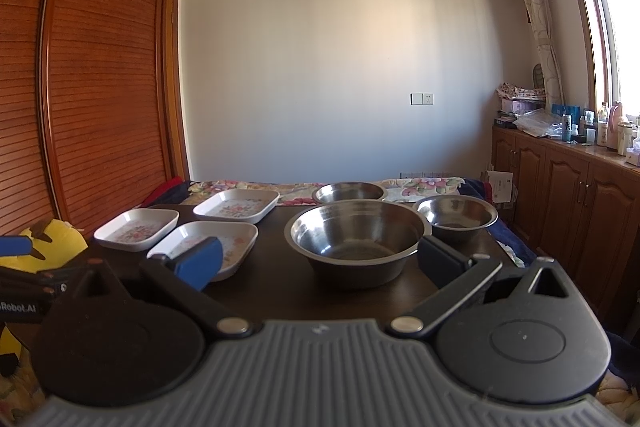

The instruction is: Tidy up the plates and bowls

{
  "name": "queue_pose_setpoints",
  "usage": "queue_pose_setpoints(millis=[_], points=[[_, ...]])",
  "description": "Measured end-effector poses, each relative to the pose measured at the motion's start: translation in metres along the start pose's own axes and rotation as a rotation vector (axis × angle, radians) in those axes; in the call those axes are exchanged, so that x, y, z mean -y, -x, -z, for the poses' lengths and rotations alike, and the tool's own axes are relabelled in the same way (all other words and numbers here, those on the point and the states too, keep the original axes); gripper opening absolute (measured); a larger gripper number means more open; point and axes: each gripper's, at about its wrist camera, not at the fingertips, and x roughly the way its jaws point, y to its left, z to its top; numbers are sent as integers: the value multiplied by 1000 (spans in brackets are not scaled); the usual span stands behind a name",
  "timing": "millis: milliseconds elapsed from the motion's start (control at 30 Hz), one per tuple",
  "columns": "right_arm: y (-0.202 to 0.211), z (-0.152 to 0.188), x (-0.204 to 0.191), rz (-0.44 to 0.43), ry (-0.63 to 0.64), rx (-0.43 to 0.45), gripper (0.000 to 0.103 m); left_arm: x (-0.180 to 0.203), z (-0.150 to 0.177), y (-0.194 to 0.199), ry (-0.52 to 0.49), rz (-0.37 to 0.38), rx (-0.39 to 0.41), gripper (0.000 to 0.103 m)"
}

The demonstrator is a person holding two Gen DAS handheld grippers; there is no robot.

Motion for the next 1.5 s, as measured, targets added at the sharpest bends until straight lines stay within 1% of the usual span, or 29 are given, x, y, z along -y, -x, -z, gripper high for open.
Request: queue_pose_setpoints(millis=[200,533,633,867,1000,1133,1167,1233,1267,1433,1500], points=[[-4,2,-1,-4,-3,-9,103,-2,5,-6,0,17,-33,103],[-29,6,-12,-45,24,-33,103,-7,9,-32,-6,32,-140,103],[-38,6,-20,-70,42,-43,103,-11,8,-37,-7,52,-163,103],[-61,-3,-44,-158,100,-64,103,-31,-4,-48,-16,54,-175,103],[-79,-8,-60,-218,137,-85,103,-51,-14,-60,-21,26,-179,103],[-98,-8,-75,-260,170,-111,102,-71,-23,-81,-21,-11,-178,103],[-104,-8,-78,-267,177,-121,102,-75,-25,-86,-22,-21,-175,103],[-113,-5,-83,-282,185,-143,96,-82,-29,-96,-24,-27,-168,103],[-119,-4,-85,-285,186,-159,90,-86,-30,-101,-22,-26,-167,103],[-142,0,-89,-296,175,-218,88,-99,-35,-125,7,24,-163,103],[-149,1,-90,-290,173,-231,84,-103,-36,-136,19,46,-171,97]])
